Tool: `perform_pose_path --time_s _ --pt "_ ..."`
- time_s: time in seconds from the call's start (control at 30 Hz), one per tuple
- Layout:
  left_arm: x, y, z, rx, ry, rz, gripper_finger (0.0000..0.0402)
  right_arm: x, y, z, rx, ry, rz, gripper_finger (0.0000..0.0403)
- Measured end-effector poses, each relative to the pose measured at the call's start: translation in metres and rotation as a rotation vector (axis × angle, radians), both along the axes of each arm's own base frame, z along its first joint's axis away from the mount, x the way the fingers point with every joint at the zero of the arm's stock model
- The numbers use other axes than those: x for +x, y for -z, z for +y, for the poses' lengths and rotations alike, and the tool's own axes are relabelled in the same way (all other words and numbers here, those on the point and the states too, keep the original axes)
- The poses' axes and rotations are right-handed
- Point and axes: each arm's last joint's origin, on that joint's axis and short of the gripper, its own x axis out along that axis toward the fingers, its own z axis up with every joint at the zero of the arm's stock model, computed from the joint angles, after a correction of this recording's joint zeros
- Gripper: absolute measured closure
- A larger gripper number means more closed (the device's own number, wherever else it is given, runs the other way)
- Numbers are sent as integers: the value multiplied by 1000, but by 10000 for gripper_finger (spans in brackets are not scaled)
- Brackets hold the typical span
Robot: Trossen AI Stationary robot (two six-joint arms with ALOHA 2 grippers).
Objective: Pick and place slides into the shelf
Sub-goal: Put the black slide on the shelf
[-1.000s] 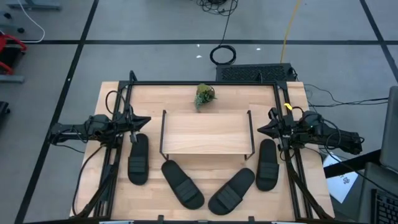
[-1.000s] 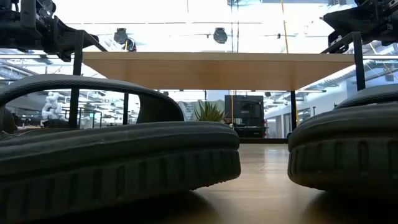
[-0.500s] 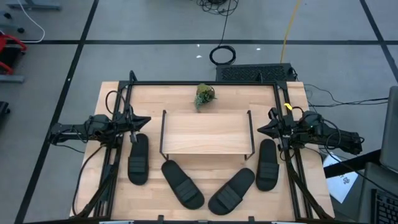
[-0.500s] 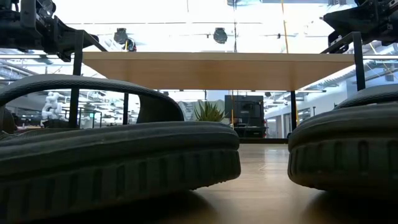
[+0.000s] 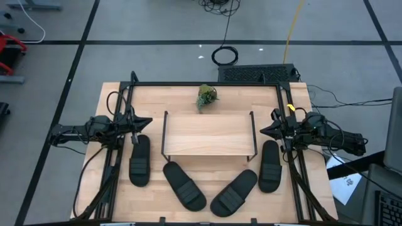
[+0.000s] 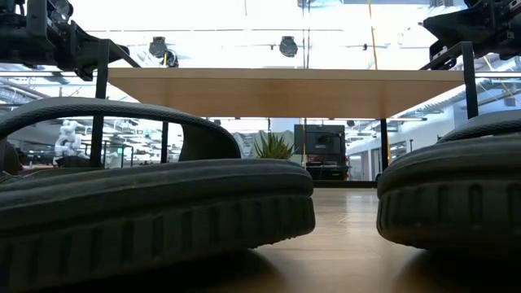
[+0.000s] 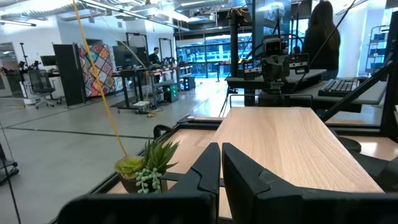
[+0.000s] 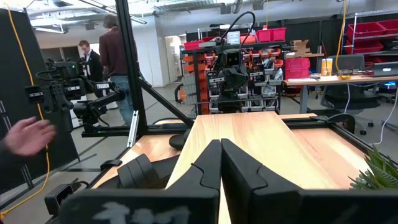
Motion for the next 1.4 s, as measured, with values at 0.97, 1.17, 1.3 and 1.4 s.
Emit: perform_pose_path --time_s 0.97,1.17,1.3,1.4 --pt "-1 -7 0 108 -25 -46 380 0 -1 0 -3 3 -14 403" --pt "-1 -10 -2 91 60 -84 380 0 -2 0 -83 13 -32 403" --pt "-1 -12 -5 33 171 -121 380 0 -3 0 -114 16 -40 403" --pt "-2 -15 -5 67 153 -149 380 1 -4 0 -155 21 -52 403"
